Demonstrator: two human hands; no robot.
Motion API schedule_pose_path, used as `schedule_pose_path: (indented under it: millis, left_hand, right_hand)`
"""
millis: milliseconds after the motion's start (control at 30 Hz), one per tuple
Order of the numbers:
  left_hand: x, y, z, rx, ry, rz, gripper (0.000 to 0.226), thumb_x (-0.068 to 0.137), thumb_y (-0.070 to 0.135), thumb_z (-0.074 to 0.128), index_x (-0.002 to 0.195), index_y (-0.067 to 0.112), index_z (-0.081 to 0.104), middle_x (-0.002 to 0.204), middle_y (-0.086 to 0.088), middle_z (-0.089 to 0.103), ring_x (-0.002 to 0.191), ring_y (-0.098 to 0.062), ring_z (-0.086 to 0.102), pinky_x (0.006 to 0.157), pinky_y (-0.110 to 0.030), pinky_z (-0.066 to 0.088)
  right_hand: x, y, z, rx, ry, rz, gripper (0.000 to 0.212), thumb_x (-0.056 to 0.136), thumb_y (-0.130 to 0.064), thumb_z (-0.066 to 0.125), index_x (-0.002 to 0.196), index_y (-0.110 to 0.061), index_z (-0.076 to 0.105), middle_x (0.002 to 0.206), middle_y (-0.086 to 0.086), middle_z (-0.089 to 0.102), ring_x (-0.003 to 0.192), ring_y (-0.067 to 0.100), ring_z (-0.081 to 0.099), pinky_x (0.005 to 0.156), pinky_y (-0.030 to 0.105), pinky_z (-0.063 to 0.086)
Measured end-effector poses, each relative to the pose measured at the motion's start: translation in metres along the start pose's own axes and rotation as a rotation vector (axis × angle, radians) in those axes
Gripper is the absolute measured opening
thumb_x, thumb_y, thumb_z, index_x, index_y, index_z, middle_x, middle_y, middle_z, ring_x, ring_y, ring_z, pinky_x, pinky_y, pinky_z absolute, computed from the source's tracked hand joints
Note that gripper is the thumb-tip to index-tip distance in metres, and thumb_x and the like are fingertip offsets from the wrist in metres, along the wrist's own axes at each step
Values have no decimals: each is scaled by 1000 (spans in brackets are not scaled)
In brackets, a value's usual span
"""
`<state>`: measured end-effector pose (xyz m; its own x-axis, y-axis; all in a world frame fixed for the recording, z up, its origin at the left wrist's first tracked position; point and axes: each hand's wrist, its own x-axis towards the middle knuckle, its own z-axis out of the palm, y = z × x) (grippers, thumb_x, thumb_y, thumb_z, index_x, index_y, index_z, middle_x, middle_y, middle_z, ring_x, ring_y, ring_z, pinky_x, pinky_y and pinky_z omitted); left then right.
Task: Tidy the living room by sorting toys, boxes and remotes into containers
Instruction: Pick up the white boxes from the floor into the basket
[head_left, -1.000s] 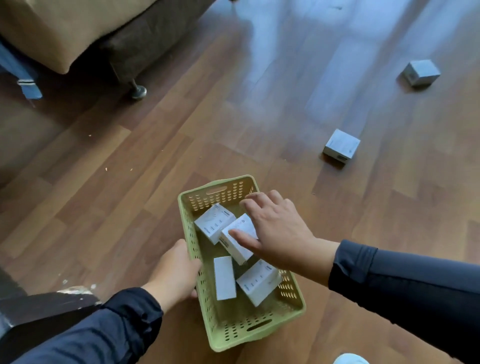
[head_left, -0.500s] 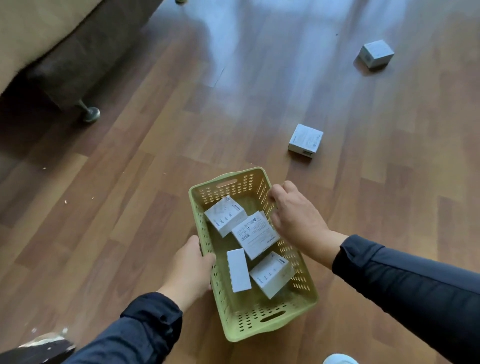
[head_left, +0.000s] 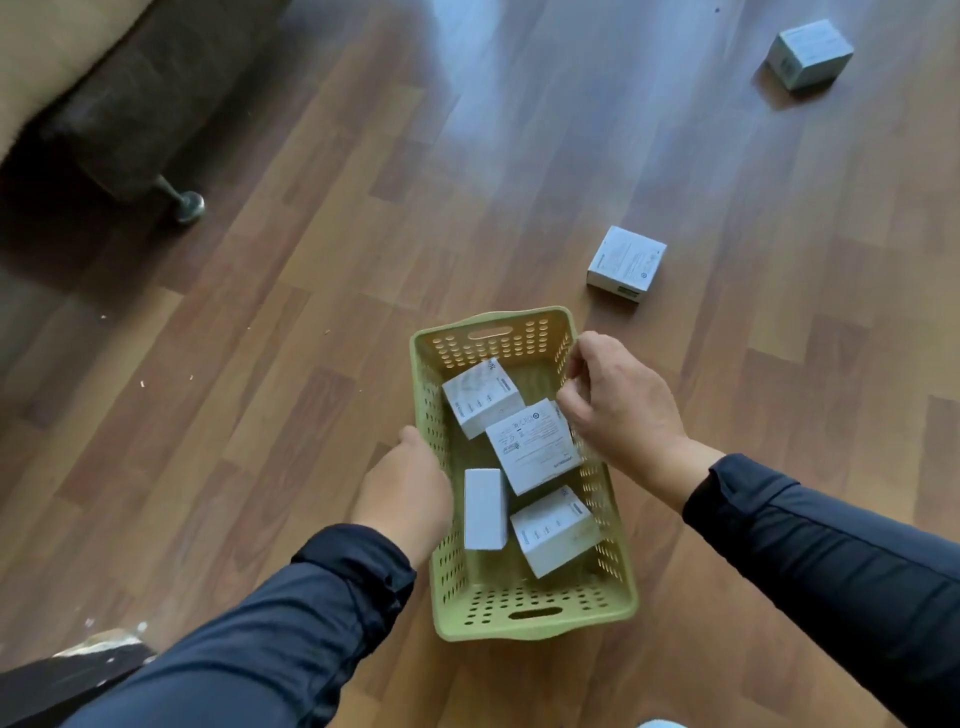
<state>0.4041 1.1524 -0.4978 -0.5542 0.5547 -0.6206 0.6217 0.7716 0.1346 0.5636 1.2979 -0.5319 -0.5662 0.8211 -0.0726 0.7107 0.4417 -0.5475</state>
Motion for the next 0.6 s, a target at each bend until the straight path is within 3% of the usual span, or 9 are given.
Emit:
schedule_pose_path:
  millis: [100,200,267,300,400,467,500,600]
  left_hand:
    - [2,3,5,136,-26,-92,29,102,11,45,129,1,39,80,0,55,76,-19,63,47,-24,34]
    - [9,6,6,284,26,-13,37,99,10,44,134,-2,39,89,-5,52,85,-27,59,57,-29,39]
    - [6,18,3,292,-17,33,28,101,8,41,128,6,49,97,0,57,87,-21,57,62,-23,39]
    - [2,20,-1,278,-112,53,25,103,7,38,122,12,53,97,4,59,88,-14,58,67,-20,38]
    - [-2,22,-9,222,-208,-27,16,103,6,36,104,14,51,73,6,40,61,-6,35,56,-16,28]
    - [-6,20,-3,562,-264,105,21,100,3,42,82,11,48,70,2,37,63,-11,34,72,-19,34]
    - [-9,23,-9,845,-342,182,26,100,2,43,75,10,45,73,2,40,67,-13,37,80,-25,36]
    - [-3,17,-3,767,-389,211,24,104,6,38,85,10,53,86,6,51,82,-12,52,83,-30,35]
  right_hand:
    - [10,6,1,79,62,21,19,95,-39,48,90,-22,43,84,-6,46,65,10,47,53,24,34]
    - [44,19,-1,74,142,17,14,95,-31,48,88,-19,46,85,-3,49,73,15,46,62,29,39]
    - [68,31,0,-2,135,18,11,93,-27,50,93,-17,50,92,0,52,85,20,46,74,34,44]
    - [79,37,0,-47,128,25,14,92,-28,50,99,-15,53,97,3,54,92,23,46,79,38,45]
    - [103,49,-2,-212,115,52,29,89,-27,54,114,-12,55,115,12,55,110,33,46,90,44,41]
    - [114,54,-3,-289,71,52,41,88,-26,56,126,-11,52,129,14,50,123,36,41,97,46,37]
    - [118,58,-3,-310,27,53,49,88,-26,57,133,-11,47,138,15,46,130,36,37,102,46,35]
    - [130,72,4,-364,-142,76,75,89,-31,64,152,-14,26,160,12,23,147,34,18,113,49,27]
